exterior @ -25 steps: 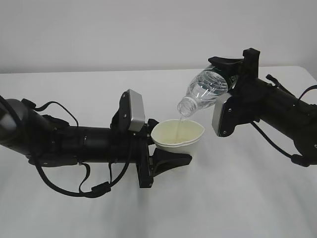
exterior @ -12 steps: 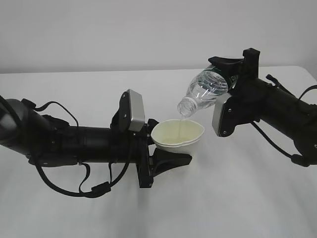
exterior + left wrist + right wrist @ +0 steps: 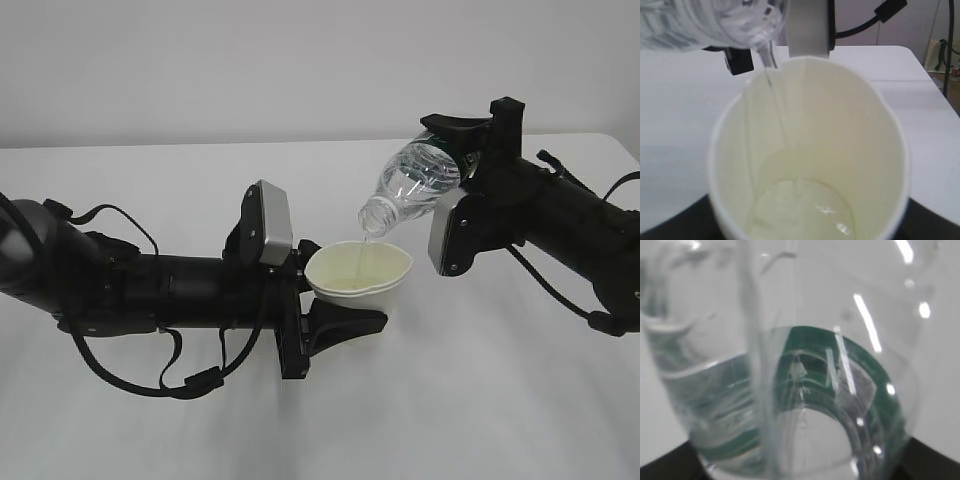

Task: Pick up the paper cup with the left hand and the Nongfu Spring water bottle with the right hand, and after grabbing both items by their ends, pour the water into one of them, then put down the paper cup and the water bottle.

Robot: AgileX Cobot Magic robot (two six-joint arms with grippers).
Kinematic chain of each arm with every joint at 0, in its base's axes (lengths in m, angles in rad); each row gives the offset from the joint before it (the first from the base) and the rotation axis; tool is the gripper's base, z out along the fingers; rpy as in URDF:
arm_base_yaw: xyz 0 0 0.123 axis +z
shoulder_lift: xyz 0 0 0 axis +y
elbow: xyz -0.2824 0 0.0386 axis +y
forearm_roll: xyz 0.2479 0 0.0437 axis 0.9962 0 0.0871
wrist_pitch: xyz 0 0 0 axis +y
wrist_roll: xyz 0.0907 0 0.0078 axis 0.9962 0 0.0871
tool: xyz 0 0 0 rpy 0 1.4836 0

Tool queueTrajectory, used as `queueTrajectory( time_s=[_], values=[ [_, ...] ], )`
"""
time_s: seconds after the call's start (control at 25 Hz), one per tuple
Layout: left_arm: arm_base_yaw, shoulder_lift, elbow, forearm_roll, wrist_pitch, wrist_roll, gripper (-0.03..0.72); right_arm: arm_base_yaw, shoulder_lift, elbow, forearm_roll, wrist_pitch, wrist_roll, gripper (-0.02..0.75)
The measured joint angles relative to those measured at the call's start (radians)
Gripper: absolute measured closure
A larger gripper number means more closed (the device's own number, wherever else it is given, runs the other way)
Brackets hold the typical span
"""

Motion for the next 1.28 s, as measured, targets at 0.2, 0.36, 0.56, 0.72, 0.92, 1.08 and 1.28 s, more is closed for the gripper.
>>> queueTrajectory(
  time_s=[0.2, 0.36, 0.56, 0.72, 0.92, 1.08, 1.28],
  values=[
    [0.0, 0.0, 0.0, 0.0, 0.0, 0.0, 0.275, 0.0, 0.0, 0.0, 0.0, 0.0, -0.002, 0.292],
    [0.0, 0.0, 0.0, 0.0, 0.0, 0.0, 0.275, 0.0, 0.0, 0.0, 0.0, 0.0, -0.002, 0.292],
    [0.0, 0.0, 0.0, 0.0, 0.0, 0.0, 0.275, 0.0, 0.0, 0.0, 0.0, 0.0, -0.004, 0.292],
    [0.0, 0.0, 0.0, 0.0, 0.0, 0.0, 0.275, 0.0, 0.0, 0.0, 0.0, 0.0, -0.004, 0.292],
    [0.0, 0.0, 0.0, 0.0, 0.0, 0.0, 0.275, 0.0, 0.0, 0.0, 0.0, 0.0, -0.015, 0.292],
    [0.0, 0.0, 0.0, 0.0, 0.0, 0.0, 0.275, 0.0, 0.0, 0.0, 0.0, 0.0, -0.017, 0.292],
    [0.0, 0.0, 0.0, 0.0, 0.0, 0.0, 0.275, 0.0, 0.0, 0.0, 0.002, 0.0, -0.018, 0.292]
  ],
)
